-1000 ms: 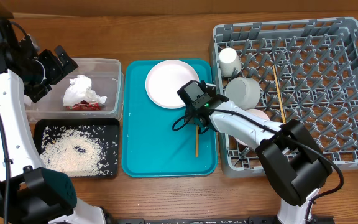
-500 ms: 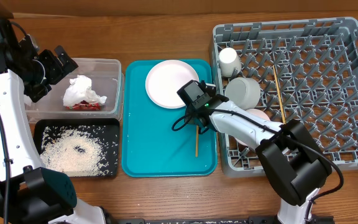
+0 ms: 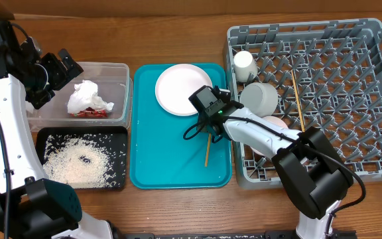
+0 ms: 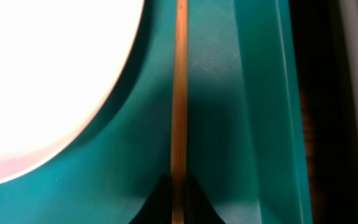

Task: Sort waste into correct bins and load items into the dishwasher
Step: 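Close the right gripper on the second chopstick and lift it, then carry the chopstick into the rack and release it upright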

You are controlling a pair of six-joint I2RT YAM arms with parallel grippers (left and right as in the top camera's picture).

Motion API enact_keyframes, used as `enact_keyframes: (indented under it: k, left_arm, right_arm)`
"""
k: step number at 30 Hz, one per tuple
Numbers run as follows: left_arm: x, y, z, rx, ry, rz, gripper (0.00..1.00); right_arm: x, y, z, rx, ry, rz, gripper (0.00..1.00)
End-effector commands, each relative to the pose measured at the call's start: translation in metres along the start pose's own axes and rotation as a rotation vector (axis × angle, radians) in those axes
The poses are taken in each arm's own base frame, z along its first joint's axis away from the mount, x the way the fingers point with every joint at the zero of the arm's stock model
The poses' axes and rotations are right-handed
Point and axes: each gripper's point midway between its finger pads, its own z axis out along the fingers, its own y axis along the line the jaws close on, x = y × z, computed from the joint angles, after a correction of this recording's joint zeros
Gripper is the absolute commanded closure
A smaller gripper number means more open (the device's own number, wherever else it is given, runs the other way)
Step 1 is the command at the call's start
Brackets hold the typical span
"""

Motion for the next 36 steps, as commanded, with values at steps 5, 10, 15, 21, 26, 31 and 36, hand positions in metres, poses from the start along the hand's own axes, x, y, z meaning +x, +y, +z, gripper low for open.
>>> enact_keyframes:
  k: [5, 10, 15, 21, 26, 31, 36]
  left_arm:
    - [-0.004, -0.004, -0.009, 0.006, -0.029, 0.002, 0.00]
    - [-0.004, -0.004, -0.009, 0.006, -0.030, 0.002, 0.00]
    - [-0.004, -0.004, -0.009, 0.005, -0.030, 0.002, 0.00]
    - [-0.004, -0.004, -0.009, 0.006, -0.030, 0.002, 0.00]
    - [-0.004, -0.004, -0.009, 0.006, -0.030, 0.002, 0.00]
    - [-0.004, -0.004, -0.009, 0.006, -0.030, 0.002, 0.00]
    - [-0.004, -0.004, -0.009, 0.006, -0.030, 0.002, 0.00]
  right_arm:
    - [-0.028, 0.009, -0.031, -0.056, -0.077, -0.005, 0.96]
    - [-0.042, 0.015, -0.065, -0.108, -0.134, -0.033, 0.96]
    - [-0.051, 0.014, -0.098, -0.144, -0.181, -0.062, 0.96]
    - [-0.083, -0.009, -0.136, -0.104, -0.317, -0.147, 0.96]
    - [-0.111, -0.047, -0.153, -0.053, -0.373, -0.188, 0.96]
    - [-0.140, -0.093, -0.165, 0.039, -0.420, -0.283, 0.96]
    - [-0.149, -0.134, -0.161, 0.126, -0.393, -0.334, 0.96]
